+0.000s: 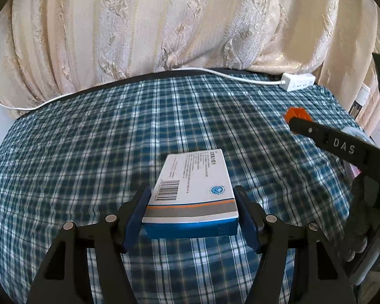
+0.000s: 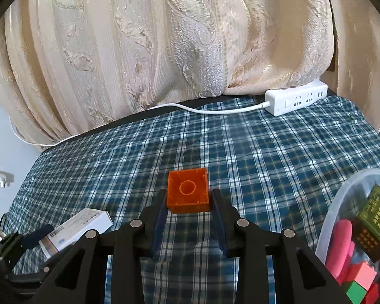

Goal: Organize objects
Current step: 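Lift and carry the medicine box and orange block toward the clear bowl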

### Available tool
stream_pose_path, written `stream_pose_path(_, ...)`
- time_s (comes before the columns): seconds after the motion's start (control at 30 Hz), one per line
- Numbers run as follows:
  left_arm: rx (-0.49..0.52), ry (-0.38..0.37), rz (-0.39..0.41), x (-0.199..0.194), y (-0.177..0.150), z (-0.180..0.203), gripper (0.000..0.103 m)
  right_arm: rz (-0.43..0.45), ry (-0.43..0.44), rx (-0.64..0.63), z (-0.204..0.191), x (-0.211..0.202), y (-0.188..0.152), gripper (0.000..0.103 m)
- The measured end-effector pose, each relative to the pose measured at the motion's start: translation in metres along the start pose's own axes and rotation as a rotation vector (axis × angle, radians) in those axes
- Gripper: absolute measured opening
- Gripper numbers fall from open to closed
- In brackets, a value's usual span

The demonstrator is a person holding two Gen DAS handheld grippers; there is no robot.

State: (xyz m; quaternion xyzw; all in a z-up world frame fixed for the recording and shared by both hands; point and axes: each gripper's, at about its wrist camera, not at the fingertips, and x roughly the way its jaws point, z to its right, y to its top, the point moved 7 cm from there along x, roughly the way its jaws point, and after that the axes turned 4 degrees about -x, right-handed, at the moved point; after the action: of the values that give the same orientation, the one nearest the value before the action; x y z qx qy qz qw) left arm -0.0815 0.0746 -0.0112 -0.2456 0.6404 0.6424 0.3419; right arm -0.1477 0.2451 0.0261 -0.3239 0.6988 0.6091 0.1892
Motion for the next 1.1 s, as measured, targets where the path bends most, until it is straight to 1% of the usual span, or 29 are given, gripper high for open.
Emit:
stream_pose_path(0.2, 0.003, -0.017, -0.044, 0.01, -0.005, 0.008, 0.068, 0.011, 0.01, 0.003, -0.001, -0.008, -0.003, 0.036)
stream_pose_path(0.33, 0.02, 0.0, -0.047, 0.017, -0.003, 0.012, 0.068, 0.017, 0.013, 0.009, 0.001, -0.011, -0.004, 0.036)
stream_pose_path(0.7, 0.004, 0.042, -0.035, 0.025, -0.001, 0.003, 0.068, 0.041, 0.019, 0.02, 0.004, -0.021, -0.004, 0.036)
stream_pose_path(0.9, -0.022, 0.025, -0.037, 0.024, -0.001, 0.0, 0.068, 0.051, 0.012, 0.016, 0.004, -0.025, -0.006, 0.036)
stream_pose_path(1.1, -0.02, 0.032, -0.032, 0.023, -0.001, 0.0, 0.068, 0.057, 0.007, 0.023, 0.007, -0.028, -0.007, 0.036)
